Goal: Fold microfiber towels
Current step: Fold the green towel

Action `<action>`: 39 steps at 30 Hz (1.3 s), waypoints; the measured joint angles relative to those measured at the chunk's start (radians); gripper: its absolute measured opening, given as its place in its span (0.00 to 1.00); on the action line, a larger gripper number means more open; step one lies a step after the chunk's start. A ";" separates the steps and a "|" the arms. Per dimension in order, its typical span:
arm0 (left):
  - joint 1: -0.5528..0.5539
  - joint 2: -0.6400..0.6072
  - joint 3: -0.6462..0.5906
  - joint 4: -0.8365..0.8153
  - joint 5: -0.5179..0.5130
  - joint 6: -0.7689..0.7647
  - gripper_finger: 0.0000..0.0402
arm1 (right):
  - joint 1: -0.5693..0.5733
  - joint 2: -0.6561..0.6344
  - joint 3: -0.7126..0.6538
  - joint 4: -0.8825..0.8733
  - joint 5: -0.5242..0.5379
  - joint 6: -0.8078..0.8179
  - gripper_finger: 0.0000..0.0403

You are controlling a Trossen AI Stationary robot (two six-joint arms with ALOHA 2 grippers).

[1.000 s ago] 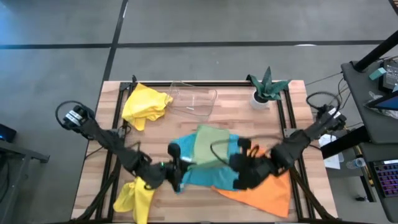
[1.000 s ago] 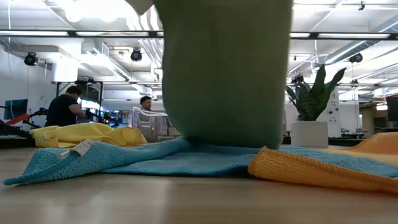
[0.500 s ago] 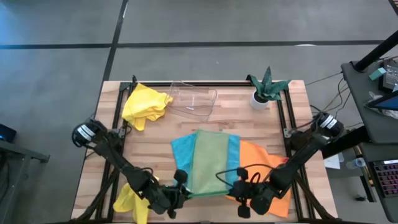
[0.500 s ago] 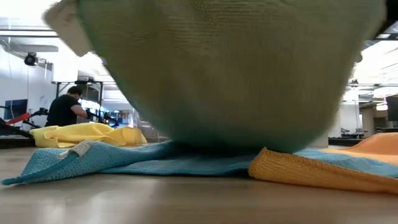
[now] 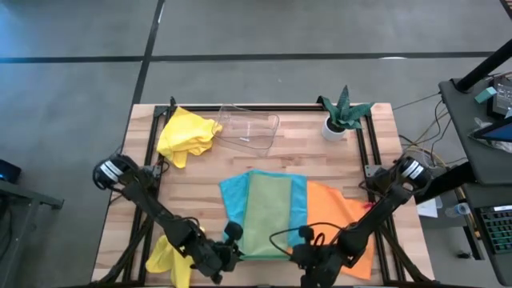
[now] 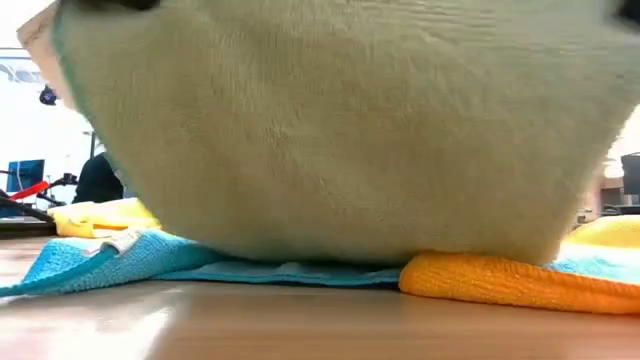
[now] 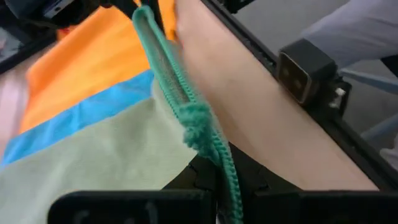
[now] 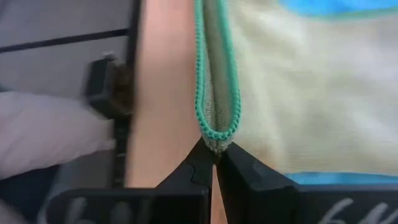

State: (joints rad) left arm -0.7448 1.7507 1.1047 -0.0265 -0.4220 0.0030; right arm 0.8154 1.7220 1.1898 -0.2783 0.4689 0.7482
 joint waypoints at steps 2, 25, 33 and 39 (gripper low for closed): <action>0.019 -0.031 0.000 -0.078 0.000 -0.022 0.00 | -0.005 -0.027 0.004 -0.072 0.037 0.012 0.02; 0.314 -0.115 -0.023 -0.104 0.215 0.032 0.00 | -0.048 -0.196 -0.133 -0.167 0.249 -0.015 0.02; 0.344 -0.115 -0.023 -0.109 0.230 -0.025 0.00 | 0.094 -0.149 -0.131 -0.097 0.506 -0.034 0.02; 0.345 -0.116 -0.023 -0.060 0.231 -0.017 0.00 | 0.117 -0.066 -0.132 -0.043 0.520 0.003 0.03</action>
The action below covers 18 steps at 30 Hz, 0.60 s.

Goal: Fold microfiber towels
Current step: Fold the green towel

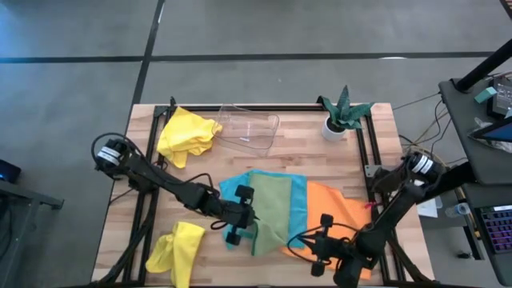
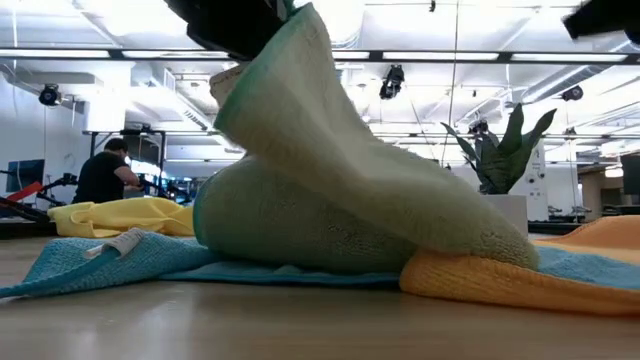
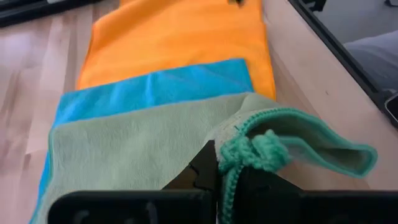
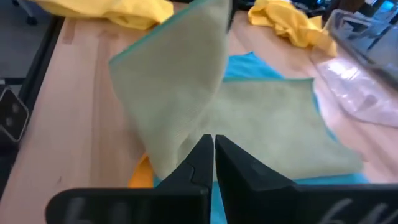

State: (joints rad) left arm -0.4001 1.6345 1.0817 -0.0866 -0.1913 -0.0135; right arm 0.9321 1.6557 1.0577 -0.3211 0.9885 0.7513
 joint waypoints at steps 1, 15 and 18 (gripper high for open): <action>0.001 -0.002 0.000 -0.001 0.000 0.000 0.00 | 0.000 0.014 0.000 0.016 -0.009 -0.008 0.04; 0.019 -0.016 0.001 0.000 -0.002 0.046 0.00 | -0.007 0.199 0.107 0.148 -0.018 -0.155 0.46; 0.019 -0.020 0.001 0.000 -0.003 0.046 0.00 | -0.013 0.271 0.169 0.147 0.045 -0.196 0.55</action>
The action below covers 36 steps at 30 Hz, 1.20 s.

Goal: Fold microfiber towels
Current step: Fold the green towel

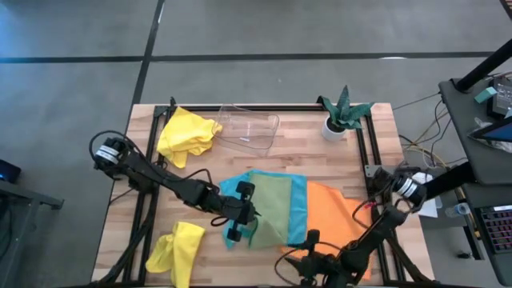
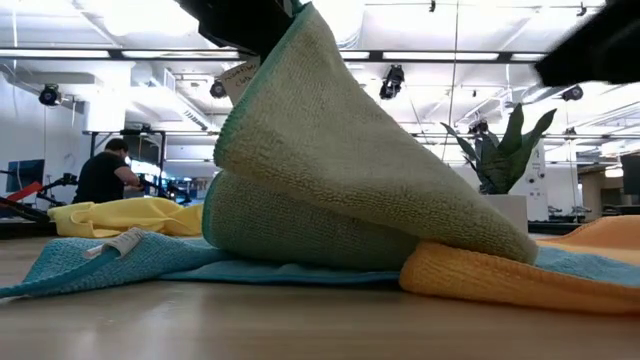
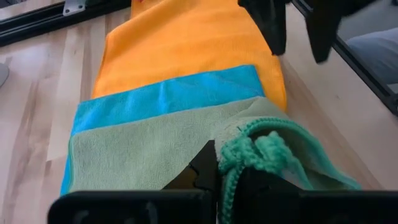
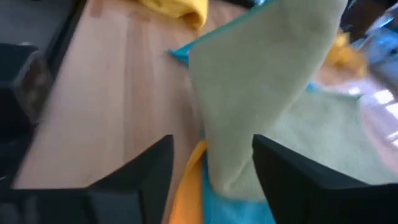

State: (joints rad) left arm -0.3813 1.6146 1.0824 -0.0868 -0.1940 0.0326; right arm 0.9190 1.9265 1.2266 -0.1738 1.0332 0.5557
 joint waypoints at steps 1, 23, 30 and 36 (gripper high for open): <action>0.000 -0.001 0.000 0.000 0.000 0.000 0.00 | -0.003 0.027 0.027 0.002 0.030 -0.024 0.57; 0.007 -0.003 0.000 0.067 -0.026 -0.002 0.00 | -0.076 0.467 0.526 -0.054 0.510 -0.485 0.68; 0.020 -0.026 0.001 0.131 -0.028 -0.023 0.00 | -0.082 0.437 0.521 -0.100 0.460 -0.443 0.68; 0.023 -0.042 0.001 0.167 -0.098 -0.028 0.00 | -0.090 0.378 0.522 -0.234 0.482 -0.306 0.67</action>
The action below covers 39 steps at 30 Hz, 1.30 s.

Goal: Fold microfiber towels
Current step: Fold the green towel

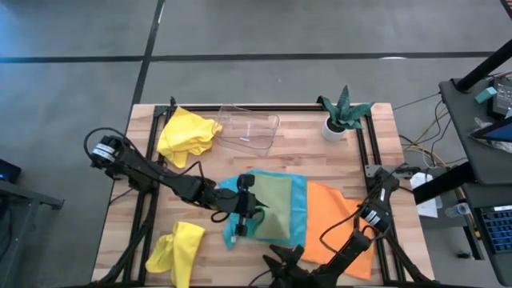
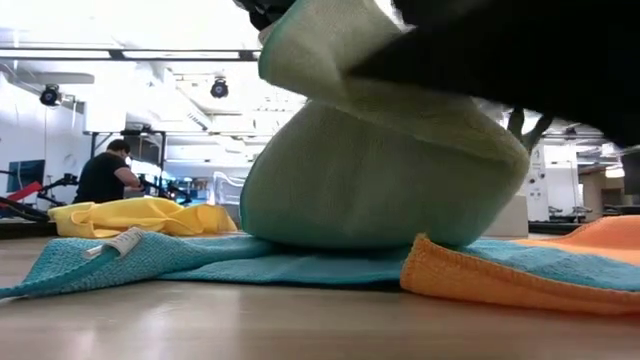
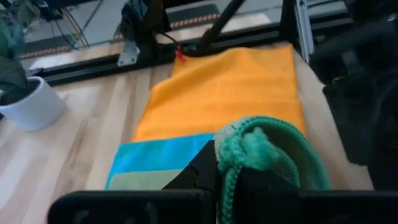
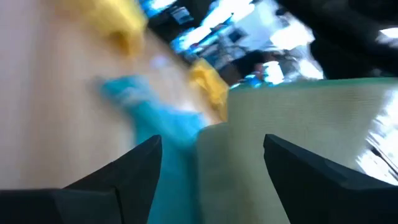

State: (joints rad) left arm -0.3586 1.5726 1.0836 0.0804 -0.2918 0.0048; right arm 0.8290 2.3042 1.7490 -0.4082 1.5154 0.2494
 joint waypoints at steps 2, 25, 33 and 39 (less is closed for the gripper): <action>0.002 0.000 0.000 0.012 -0.001 0.000 0.00 | -0.014 -0.028 0.002 -0.022 0.027 0.005 0.67; 0.018 0.008 0.000 0.016 -0.001 -0.078 0.00 | -0.074 0.000 -0.004 -0.059 -0.056 -0.023 0.67; 0.018 0.008 0.000 0.016 -0.001 -0.078 0.00 | -0.088 0.015 -0.004 -0.089 0.011 -0.049 0.67; 0.017 0.008 0.000 0.015 0.001 -0.079 0.00 | -0.097 0.015 -0.004 -0.089 0.032 -0.094 0.64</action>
State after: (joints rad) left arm -0.3419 1.5803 1.0832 0.0956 -0.2910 -0.0742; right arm 0.7324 2.3188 1.7447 -0.4976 1.5473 0.1555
